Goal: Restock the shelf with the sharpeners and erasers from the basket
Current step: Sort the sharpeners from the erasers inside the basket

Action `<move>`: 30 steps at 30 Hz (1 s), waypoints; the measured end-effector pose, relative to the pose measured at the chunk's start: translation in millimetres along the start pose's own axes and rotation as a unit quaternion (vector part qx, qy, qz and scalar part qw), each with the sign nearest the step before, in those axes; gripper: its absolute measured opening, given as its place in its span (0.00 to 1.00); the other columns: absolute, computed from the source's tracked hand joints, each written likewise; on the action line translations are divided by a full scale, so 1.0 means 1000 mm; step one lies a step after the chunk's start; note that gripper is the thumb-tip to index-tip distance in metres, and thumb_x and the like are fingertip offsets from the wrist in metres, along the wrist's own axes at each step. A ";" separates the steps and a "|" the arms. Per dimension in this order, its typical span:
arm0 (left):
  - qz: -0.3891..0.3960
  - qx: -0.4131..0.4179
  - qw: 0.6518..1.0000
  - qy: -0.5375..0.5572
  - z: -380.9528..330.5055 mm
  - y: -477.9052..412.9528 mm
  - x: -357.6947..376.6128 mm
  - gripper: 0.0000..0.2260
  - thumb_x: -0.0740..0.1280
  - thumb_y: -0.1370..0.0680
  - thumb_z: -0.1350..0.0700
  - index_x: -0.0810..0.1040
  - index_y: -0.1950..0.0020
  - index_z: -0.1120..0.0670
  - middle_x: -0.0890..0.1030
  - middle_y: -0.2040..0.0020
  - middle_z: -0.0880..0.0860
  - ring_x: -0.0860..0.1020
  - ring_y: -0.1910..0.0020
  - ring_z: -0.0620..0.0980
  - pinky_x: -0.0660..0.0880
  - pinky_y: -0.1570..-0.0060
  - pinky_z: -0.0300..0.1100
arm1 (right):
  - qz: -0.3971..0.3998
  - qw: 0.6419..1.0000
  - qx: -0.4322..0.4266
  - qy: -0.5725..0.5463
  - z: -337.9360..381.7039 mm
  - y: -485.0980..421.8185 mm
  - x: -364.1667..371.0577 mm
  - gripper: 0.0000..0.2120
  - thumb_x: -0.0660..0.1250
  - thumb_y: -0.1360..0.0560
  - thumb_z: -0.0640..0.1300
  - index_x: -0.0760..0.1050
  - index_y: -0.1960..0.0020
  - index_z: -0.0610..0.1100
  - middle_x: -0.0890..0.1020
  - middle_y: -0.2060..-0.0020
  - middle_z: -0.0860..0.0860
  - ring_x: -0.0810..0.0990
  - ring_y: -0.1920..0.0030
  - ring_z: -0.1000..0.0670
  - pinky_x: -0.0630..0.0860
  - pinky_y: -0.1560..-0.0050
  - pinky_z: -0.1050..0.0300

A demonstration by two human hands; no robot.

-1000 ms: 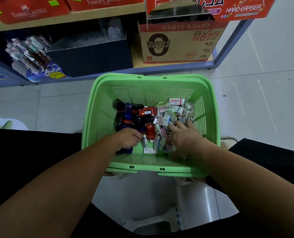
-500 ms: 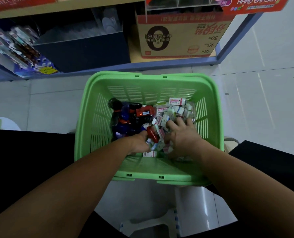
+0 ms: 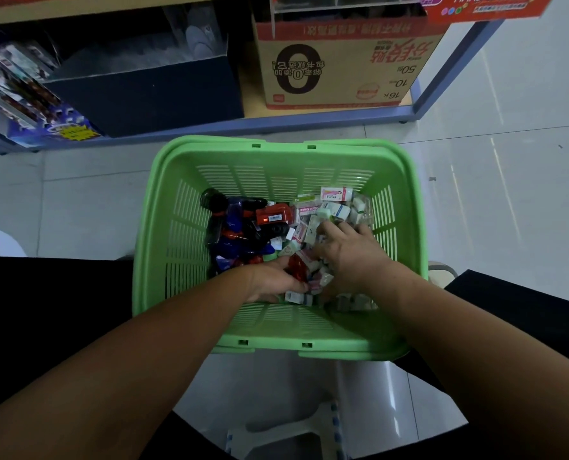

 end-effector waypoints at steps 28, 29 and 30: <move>-0.146 0.069 0.985 -0.054 -0.020 0.053 -0.028 0.09 0.75 0.22 0.53 0.80 0.45 0.51 0.82 0.44 0.54 0.80 0.43 0.54 0.82 0.47 0.51 | -0.121 0.990 0.004 -0.071 0.010 0.000 -0.010 0.16 0.72 0.21 0.55 0.78 0.36 0.53 0.74 0.47 0.56 0.75 0.41 0.51 0.80 0.37 0.50; -0.156 0.075 0.983 -0.064 -0.023 0.061 -0.033 0.08 0.75 0.23 0.53 0.80 0.47 0.52 0.82 0.47 0.54 0.80 0.46 0.54 0.81 0.51 0.49 | -0.124 0.990 0.008 -0.072 0.008 0.000 -0.010 0.15 0.72 0.21 0.54 0.78 0.37 0.53 0.74 0.48 0.56 0.75 0.43 0.51 0.81 0.38 0.50; -0.173 0.080 0.978 -0.087 -0.025 0.069 -0.040 0.08 0.76 0.23 0.53 0.80 0.49 0.54 0.82 0.50 0.54 0.80 0.49 0.54 0.81 0.54 0.48 | -0.129 0.989 0.011 -0.074 0.006 0.000 -0.010 0.14 0.72 0.21 0.54 0.78 0.37 0.53 0.74 0.48 0.55 0.74 0.45 0.51 0.81 0.38 0.50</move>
Point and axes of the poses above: each hand's wrist, its own y-axis away from the middle knuckle, its own x-axis out of the palm, z = x × y, the point moved 6 cm from there along -y, towards the middle knuckle
